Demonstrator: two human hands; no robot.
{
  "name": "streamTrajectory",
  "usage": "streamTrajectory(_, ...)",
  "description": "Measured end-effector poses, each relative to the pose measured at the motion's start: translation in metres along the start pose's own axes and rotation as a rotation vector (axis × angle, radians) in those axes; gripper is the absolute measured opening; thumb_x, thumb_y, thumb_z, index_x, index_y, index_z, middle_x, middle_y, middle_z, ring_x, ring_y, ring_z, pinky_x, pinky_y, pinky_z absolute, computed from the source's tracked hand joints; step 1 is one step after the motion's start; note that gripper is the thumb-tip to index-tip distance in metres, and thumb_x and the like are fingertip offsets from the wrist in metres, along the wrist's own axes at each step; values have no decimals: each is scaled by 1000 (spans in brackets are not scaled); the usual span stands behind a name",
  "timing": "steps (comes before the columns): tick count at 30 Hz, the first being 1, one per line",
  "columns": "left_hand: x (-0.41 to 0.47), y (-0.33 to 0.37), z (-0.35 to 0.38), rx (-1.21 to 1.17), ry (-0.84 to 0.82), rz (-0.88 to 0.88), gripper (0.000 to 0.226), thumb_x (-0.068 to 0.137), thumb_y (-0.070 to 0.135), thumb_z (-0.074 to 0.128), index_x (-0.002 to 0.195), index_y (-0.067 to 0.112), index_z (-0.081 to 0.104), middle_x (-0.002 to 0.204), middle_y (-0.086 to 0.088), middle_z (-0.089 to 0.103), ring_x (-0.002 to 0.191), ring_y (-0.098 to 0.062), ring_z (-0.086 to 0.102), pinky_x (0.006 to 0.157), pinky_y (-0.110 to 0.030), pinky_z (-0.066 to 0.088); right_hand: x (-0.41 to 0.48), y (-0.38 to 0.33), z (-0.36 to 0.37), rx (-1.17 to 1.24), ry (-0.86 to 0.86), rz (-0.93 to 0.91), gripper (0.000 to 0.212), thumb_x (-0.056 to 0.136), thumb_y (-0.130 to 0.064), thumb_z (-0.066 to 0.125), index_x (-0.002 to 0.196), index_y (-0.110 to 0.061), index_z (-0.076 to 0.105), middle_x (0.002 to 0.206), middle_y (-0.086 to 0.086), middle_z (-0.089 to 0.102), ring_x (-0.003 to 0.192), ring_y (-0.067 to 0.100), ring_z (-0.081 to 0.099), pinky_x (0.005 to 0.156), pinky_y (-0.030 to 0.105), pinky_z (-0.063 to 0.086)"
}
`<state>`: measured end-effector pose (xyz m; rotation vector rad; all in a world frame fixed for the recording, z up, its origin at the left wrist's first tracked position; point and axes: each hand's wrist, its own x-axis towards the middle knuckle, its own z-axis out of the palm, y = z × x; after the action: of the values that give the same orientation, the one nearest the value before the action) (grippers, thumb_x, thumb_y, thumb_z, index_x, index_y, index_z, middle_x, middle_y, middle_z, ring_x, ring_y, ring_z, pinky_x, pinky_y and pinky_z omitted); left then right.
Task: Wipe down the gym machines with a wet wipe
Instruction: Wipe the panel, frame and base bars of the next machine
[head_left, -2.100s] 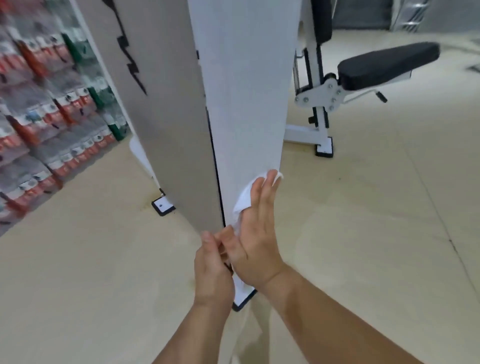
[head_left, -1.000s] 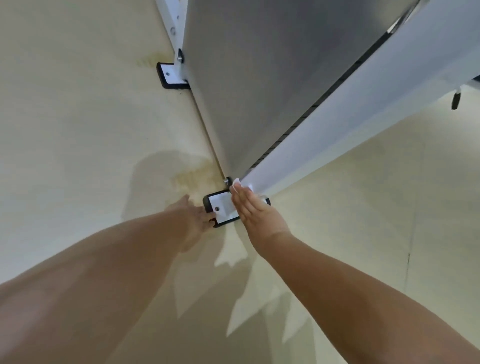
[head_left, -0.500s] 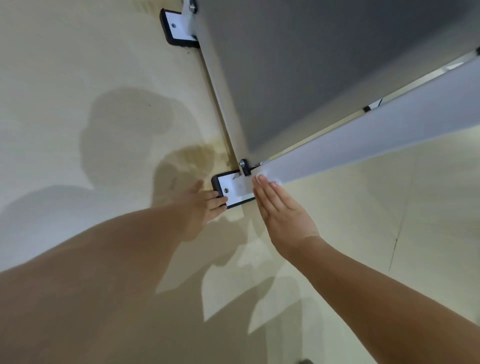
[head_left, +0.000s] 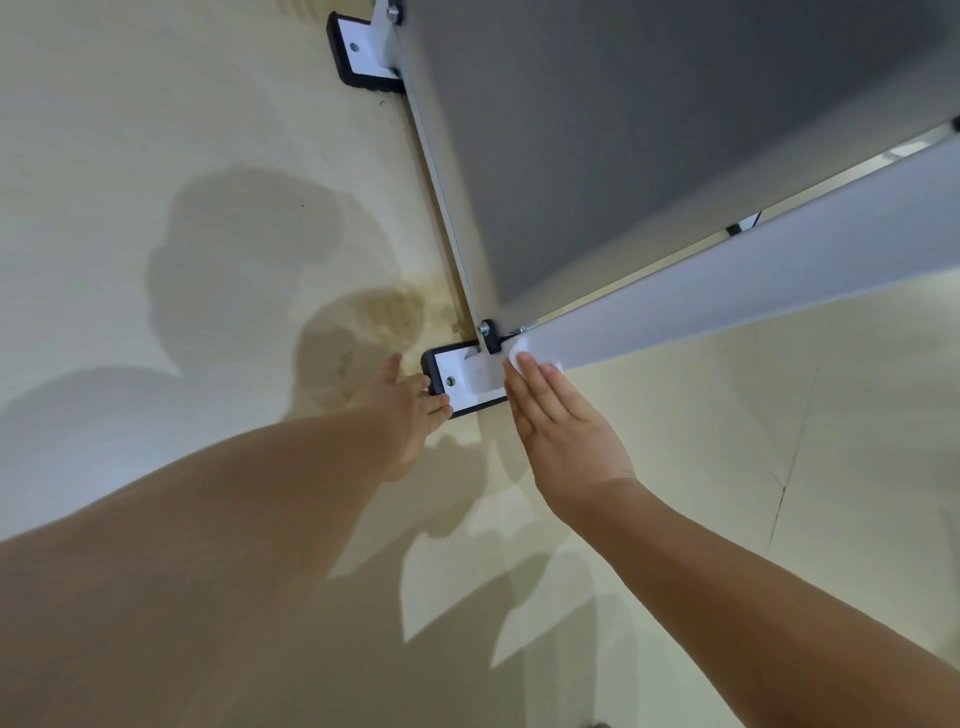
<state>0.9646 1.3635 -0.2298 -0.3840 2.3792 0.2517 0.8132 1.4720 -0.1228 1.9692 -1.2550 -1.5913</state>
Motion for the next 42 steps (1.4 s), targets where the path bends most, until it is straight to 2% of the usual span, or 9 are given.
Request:
streamTrajectory(7, -1, 8, -10, -29, -72, -26, 85, 96, 37, 50, 161, 25, -5, 169, 9, -5, 155, -22, 3, 119, -63, -3, 50, -12, -7, -95, -10, -102, 71, 107, -36, 22, 158, 6, -5, 166, 27, -9, 152, 47, -14, 122, 57, -11)
streamTrajectory(14, -2, 3, -20, -30, -114, -49, 83, 97, 31, 48, 161, 27, -4, 169, 9, -4, 155, -26, 3, 120, -65, 1, -3, 24, -3, -174, 23, -114, 70, 106, -32, 19, 156, 7, -11, 164, 29, -18, 151, 48, -17, 119, 58, -15)
streamTrajectory(19, -17, 17, -50, -200, 141, -84, 68, 91, 32, 48, 153, 19, 22, 142, -4, 40, 126, -27, 48, 103, -47, 39, -39, 53, -11, -135, 67, -9, 71, 104, -30, 12, 151, 12, -20, 161, 32, -23, 148, 52, -23, 110, 62, -26)
streamTrajectory(22, -41, 25, -79, -294, 279, -70, 50, 93, 39, 50, 137, 18, 40, 135, -4, 41, 123, -26, 48, 96, -40, 44, -58, 72, -23, -130, 95, 58, 71, 101, -30, 8, 150, 12, -23, 161, 31, -24, 147, 50, -26, 111, 60, -28)
streamTrajectory(26, -91, 28, -127, -423, 323, -107, 30, 94, 27, 48, 122, 17, 51, 128, -4, 42, 116, -26, 50, 85, -36, 42, -88, 111, -42, -117, 168, 168, 72, 99, -29, 9, 147, 14, -23, 161, 32, -22, 148, 49, -24, 107, 60, -35)
streamTrajectory(30, -152, 30, -183, -671, 400, -100, 49, 97, 24, 44, 146, 23, 41, 142, 2, 40, 126, -25, 50, 100, -39, 47, -127, 154, -63, -101, 203, 241, 79, 103, -39, 17, 148, 13, -21, 162, 32, -21, 149, 50, -21, 114, 60, -28)
streamTrajectory(34, -219, 51, -237, -903, 530, -80, 73, 99, 11, 41, 160, 32, 8, 167, 12, 7, 151, -17, 22, 120, -33, 26, -185, 205, -89, -135, 183, 193, 77, 104, -39, 16, 152, 12, -16, 160, 36, -20, 148, 55, -19, 118, 63, -18)
streamTrajectory(38, -283, 85, -303, -1160, 605, -27, 74, 100, 9, 39, 160, 36, 2, 167, 18, -5, 153, -7, 10, 122, -24, 14, -250, 267, -113, -202, 142, 150, 75, 104, -33, 17, 149, 16, -20, 154, 42, -28, 143, 61, -23, 113, 67, -20)
streamTrajectory(42, -350, 99, -380, -1291, 703, -24, 74, 100, 6, 38, 160, 35, 4, 167, 15, 5, 152, -9, 17, 120, -23, 17, -306, 339, -148, -228, 121, 152, 76, 104, -32, 16, 147, 17, -23, 155, 42, -26, 143, 60, -21, 110, 66, -23)
